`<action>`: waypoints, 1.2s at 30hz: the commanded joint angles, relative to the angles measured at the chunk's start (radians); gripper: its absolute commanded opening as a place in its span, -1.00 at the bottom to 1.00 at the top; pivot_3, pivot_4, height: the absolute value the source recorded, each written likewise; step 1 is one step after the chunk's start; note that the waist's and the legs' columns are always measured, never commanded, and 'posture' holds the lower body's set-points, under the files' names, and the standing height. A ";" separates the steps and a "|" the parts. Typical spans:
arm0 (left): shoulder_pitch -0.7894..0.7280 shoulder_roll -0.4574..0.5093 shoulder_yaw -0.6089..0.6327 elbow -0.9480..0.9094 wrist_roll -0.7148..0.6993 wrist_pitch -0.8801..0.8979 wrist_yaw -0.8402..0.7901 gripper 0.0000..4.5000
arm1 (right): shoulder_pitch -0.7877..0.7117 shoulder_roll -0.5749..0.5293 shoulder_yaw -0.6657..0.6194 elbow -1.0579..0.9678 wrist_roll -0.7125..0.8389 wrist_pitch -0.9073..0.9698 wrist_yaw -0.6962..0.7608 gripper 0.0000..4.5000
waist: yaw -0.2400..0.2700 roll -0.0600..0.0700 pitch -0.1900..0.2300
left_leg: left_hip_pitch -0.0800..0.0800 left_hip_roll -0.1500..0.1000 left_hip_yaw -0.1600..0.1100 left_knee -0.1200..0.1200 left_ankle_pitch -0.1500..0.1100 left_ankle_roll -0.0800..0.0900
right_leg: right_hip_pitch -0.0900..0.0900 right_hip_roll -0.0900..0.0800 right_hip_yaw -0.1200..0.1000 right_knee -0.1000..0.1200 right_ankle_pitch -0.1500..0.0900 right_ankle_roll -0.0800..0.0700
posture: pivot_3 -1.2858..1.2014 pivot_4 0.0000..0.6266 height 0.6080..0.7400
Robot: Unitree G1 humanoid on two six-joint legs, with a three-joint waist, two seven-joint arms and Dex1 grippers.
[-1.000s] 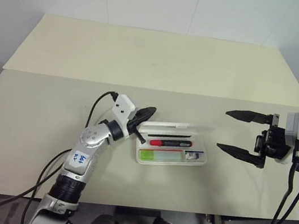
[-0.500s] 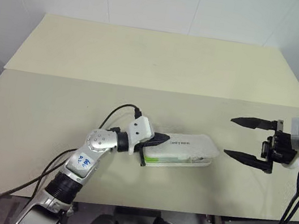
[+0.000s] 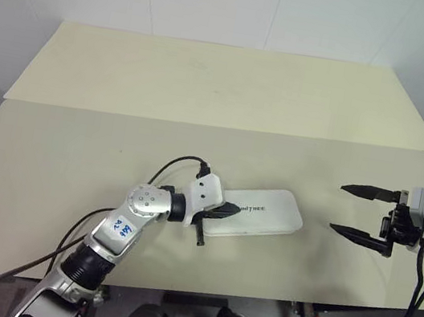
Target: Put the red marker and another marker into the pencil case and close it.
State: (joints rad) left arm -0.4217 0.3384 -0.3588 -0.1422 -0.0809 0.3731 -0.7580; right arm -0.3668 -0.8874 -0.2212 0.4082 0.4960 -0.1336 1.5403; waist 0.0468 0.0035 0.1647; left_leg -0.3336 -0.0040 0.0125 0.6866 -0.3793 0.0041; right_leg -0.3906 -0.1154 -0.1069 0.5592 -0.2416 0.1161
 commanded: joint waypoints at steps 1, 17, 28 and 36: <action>-0.001 0.028 -0.060 -0.003 0.054 0.053 -0.011 -0.99 | -0.016 0.017 -0.004 -0.021 0.014 -0.021 0.032 1.00 | 0.000 0.001 0.000 | 0.000 0.000 0.000 0.000 0.000 0.000 | 0.000 0.000 0.000 0.000 0.000 0.000 | 0.03 -0.52 1.00; 0.042 0.013 0.037 -0.058 0.021 0.053 0.075 -0.99 | -0.018 0.100 0.017 -0.130 0.020 0.028 -0.037 1.00 | -0.003 0.003 -0.003 | 0.001 0.002 -0.002 0.001 0.000 0.000 | 0.001 0.000 0.001 0.000 0.000 0.000 | 0.03 -0.52 1.00; 0.276 0.105 0.519 -0.207 -0.267 0.034 0.073 -0.99 | -0.128 0.155 0.044 0.058 -0.031 -0.054 -0.027 1.00 | -0.026 0.003 -0.002 | 0.000 0.004 -0.006 0.001 0.000 0.000 | -0.001 -0.001 0.002 0.000 0.000 0.000 | 0.03 -0.52 1.00; 0.530 0.181 0.735 -0.281 -0.430 -0.083 -0.088 -0.01 | -0.167 0.158 0.026 0.206 -0.066 -0.145 -0.033 1.00 | -0.030 0.004 -0.002 | 0.000 0.002 -0.007 -0.001 -0.001 -0.001 | -0.002 -0.004 0.002 0.000 0.000 0.000 | 0.03 -0.52 1.00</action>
State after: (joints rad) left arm 0.0852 0.5013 0.3279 -0.3799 -0.4680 0.3387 -0.8064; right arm -0.5268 -0.7141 -0.1642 0.5971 0.4259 -0.2479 1.5018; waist 0.0165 0.0075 0.1626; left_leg -0.3339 -0.0014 0.0052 0.6856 -0.3807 0.0025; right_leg -0.3927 -0.1190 -0.1051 0.5586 -0.2417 0.1159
